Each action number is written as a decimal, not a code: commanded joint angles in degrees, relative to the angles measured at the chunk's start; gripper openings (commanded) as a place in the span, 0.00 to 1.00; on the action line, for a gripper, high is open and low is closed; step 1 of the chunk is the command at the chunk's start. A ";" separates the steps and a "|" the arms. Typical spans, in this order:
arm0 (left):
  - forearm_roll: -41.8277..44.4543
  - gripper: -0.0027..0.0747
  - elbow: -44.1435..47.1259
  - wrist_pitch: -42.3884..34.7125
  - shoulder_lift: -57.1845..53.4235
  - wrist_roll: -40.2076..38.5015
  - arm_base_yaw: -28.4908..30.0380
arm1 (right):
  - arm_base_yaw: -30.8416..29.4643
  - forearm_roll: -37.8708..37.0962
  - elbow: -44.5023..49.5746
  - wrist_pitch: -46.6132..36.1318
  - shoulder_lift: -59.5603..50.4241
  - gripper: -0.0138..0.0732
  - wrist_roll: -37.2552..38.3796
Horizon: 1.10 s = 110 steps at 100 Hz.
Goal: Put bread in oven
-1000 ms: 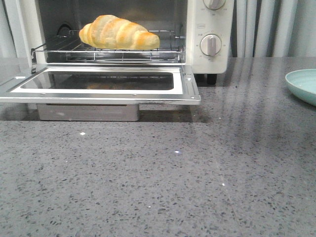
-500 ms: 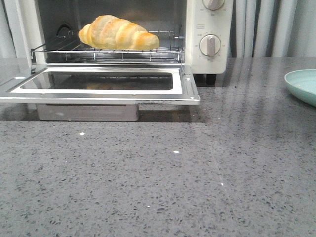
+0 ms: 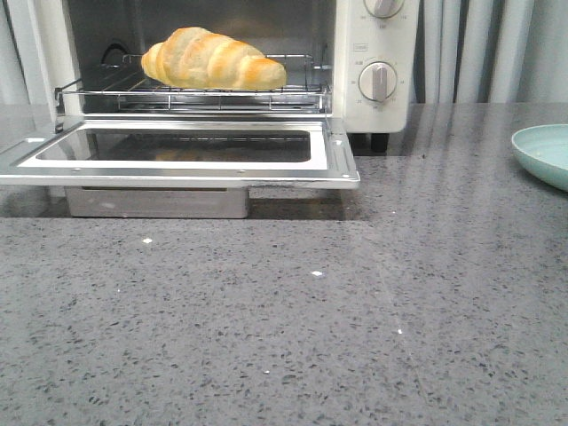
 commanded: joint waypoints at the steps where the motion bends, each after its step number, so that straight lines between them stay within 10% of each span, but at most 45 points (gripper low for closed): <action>1: -0.68 0.01 -1.40 -3.95 -1.46 0.00 0.05 | -3.84 1.32 1.81 -4.23 -5.57 0.72 0.17; 45: -0.68 0.01 -1.40 -3.95 -1.46 0.00 0.05 | -15.95 4.78 27.84 -22.44 -30.13 0.68 0.17; 68: -0.68 0.01 -1.40 -3.95 -1.46 0.00 0.05 | -17.93 4.90 38.12 -33.60 -38.34 0.07 0.07; 110: -0.68 0.01 -1.40 -3.95 -1.46 0.00 0.05 | -20.43 4.66 49.10 -47.68 -45.85 0.08 -0.84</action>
